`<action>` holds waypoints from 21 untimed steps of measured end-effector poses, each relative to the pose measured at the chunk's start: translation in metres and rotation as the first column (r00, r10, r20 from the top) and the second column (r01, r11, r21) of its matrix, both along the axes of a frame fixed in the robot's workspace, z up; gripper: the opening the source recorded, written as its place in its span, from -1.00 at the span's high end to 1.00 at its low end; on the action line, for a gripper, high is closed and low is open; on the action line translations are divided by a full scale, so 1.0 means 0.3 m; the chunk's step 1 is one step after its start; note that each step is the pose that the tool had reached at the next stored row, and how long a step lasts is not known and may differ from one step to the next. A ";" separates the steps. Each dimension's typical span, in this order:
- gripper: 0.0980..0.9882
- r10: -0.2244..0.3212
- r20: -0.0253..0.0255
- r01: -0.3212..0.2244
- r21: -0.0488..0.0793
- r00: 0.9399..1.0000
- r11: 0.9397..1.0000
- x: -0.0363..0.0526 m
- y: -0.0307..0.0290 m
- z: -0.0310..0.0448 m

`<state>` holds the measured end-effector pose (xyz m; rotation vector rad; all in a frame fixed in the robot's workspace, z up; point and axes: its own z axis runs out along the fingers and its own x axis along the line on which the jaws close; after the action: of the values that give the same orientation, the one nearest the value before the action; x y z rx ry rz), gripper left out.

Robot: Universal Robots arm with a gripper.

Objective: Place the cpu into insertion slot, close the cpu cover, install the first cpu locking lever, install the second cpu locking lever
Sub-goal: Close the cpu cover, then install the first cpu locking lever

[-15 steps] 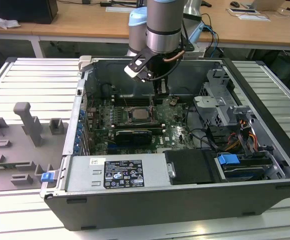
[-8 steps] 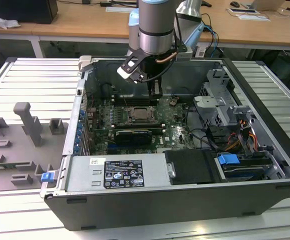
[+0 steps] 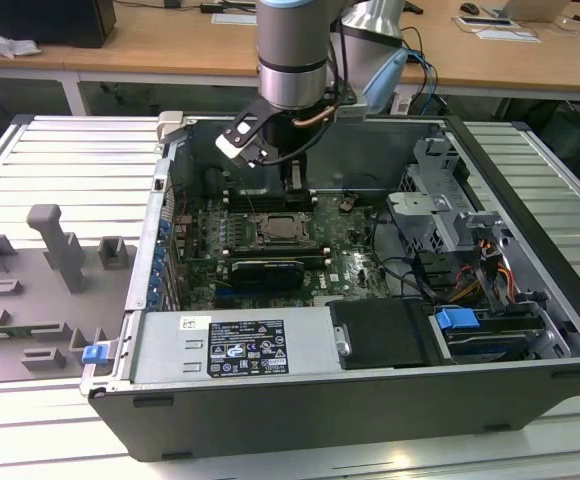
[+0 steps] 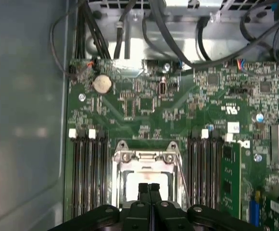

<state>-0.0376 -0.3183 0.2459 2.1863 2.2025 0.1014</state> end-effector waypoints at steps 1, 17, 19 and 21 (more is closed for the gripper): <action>0.98 0.000 0.000 0.000 0.000 1.000 1.000 -0.012 0.000 0.000; 0.98 0.000 0.000 0.000 0.000 1.000 1.000 -0.043 0.000 0.045; 0.98 0.000 0.000 0.000 -0.001 1.000 1.000 -0.042 0.001 0.069; 0.98 0.046 0.000 -0.046 -0.001 0.999 0.999 -0.043 0.001 0.069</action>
<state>-0.0504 -0.3182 0.2666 2.1351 2.2530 0.1011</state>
